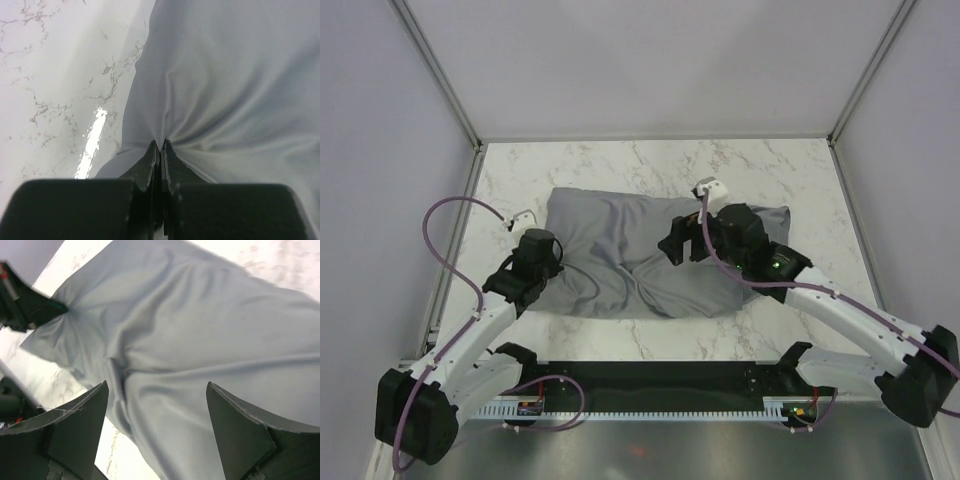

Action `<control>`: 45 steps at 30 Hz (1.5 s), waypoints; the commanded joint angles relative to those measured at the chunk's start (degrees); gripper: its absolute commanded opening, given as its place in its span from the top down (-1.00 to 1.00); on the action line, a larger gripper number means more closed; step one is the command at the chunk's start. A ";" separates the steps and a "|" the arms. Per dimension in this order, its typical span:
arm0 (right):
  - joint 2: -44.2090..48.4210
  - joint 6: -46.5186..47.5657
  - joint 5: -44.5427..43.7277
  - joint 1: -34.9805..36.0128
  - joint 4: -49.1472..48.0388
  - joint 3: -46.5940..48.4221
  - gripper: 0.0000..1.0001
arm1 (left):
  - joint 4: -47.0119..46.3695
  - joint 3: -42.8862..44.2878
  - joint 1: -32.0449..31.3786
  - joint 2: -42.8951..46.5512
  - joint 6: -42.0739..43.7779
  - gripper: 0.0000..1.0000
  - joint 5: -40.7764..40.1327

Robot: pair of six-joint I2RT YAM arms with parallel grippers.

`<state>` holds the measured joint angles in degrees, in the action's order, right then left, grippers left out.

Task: Remove the pillowcase from the pillow

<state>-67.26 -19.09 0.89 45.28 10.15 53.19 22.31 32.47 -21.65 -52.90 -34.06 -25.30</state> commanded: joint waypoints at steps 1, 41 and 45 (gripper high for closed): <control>5.47 -3.48 -7.12 -3.86 8.73 -3.34 -0.74 | -1.39 3.39 2.75 -0.09 1.28 0.95 -0.72; -8.68 -15.18 5.27 0.34 -17.01 -20.93 0.63 | -3.84 12.44 -22.01 -3.78 1.02 -0.73 -1.94; -3.68 -15.36 2.55 0.51 -13.06 -21.55 -0.17 | -6.22 15.07 -27.56 -9.48 2.07 -0.73 -4.05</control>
<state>-74.85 -34.68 5.28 45.30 -5.91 31.20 20.82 43.70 -45.45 -58.74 -31.24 -25.52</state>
